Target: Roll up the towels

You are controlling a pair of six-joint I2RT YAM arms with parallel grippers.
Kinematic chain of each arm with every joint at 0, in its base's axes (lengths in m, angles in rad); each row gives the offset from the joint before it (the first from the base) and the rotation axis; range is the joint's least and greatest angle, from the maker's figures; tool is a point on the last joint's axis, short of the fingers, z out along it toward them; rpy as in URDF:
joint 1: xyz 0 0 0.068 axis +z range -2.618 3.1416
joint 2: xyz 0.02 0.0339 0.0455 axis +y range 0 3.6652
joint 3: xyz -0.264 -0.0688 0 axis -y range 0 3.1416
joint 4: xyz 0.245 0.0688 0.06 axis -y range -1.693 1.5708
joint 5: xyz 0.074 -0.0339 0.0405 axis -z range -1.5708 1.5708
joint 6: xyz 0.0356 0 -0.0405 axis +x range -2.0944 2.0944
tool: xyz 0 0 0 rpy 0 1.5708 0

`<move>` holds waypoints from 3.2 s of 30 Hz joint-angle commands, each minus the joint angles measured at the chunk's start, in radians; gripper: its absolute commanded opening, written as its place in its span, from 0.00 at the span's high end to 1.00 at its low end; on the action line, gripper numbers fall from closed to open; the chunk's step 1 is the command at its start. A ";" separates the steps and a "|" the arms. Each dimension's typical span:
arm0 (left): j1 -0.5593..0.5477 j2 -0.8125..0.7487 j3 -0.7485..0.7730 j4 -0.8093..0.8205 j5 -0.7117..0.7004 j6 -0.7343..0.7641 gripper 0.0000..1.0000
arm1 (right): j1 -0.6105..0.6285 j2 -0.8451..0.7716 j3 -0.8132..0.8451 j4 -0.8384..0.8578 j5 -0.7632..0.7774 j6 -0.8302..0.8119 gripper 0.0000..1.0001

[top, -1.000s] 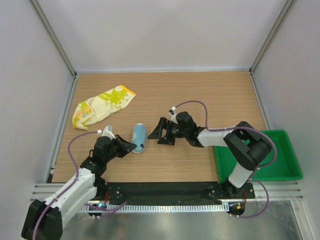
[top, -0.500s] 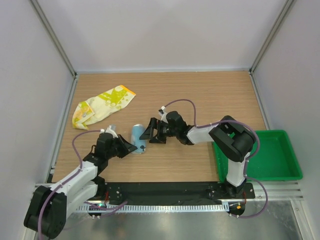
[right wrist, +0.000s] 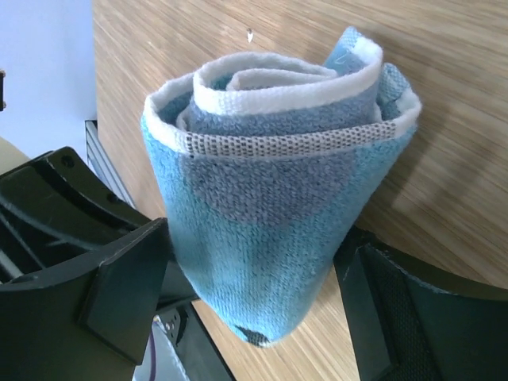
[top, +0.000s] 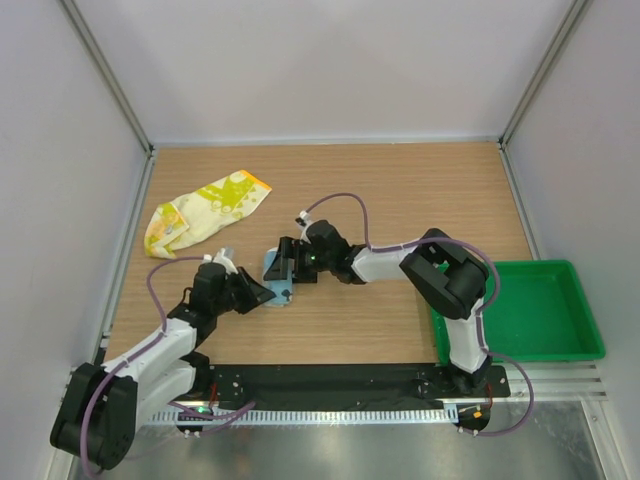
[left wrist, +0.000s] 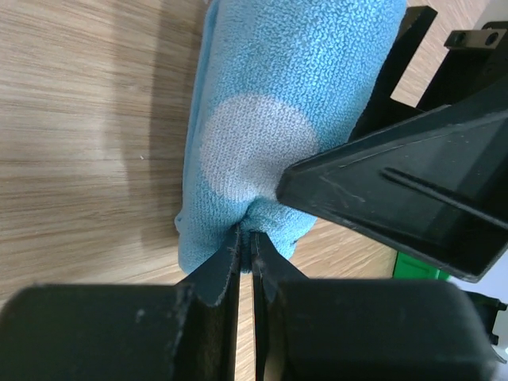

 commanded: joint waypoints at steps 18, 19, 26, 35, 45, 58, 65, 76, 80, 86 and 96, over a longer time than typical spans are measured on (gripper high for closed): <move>0.006 -0.025 0.110 -0.045 0.146 0.087 0.47 | 0.023 0.025 0.066 0.017 0.018 0.018 0.92; 0.006 -0.054 0.123 -0.081 0.144 0.090 0.46 | 0.014 -0.016 0.060 0.004 0.019 0.003 0.93; 0.005 -0.114 0.314 -0.395 0.123 0.155 0.42 | -0.072 -0.317 -0.005 -0.322 0.082 -0.117 0.99; 0.005 -0.111 0.523 -0.605 0.086 0.328 0.33 | -0.238 -0.795 -0.031 -0.926 0.221 -0.281 0.99; 0.005 -0.051 0.514 -0.576 0.162 0.362 0.34 | -0.370 -1.133 0.000 -1.513 0.804 -0.207 0.99; 0.005 -0.079 0.512 -0.571 0.170 0.365 0.35 | -0.373 -0.652 0.103 -1.761 1.077 -0.106 0.99; 0.006 -0.108 0.514 -0.585 0.135 0.370 0.36 | -0.369 -0.402 0.063 -1.652 1.032 -0.192 0.99; 0.005 -0.133 0.517 -0.597 0.089 0.371 0.36 | -0.344 -0.538 -0.084 -1.038 0.256 -0.339 0.99; 0.005 -0.126 0.517 -0.600 0.080 0.371 0.36 | -0.292 -0.636 -0.095 -0.758 0.001 -0.290 0.99; 0.005 -0.129 0.519 -0.605 0.070 0.371 0.37 | -0.247 -0.678 -0.061 -0.670 -0.002 -0.316 0.99; 0.005 -0.126 0.517 -0.602 0.067 0.370 0.37 | -0.256 -0.785 -0.412 -0.264 0.048 -0.080 0.99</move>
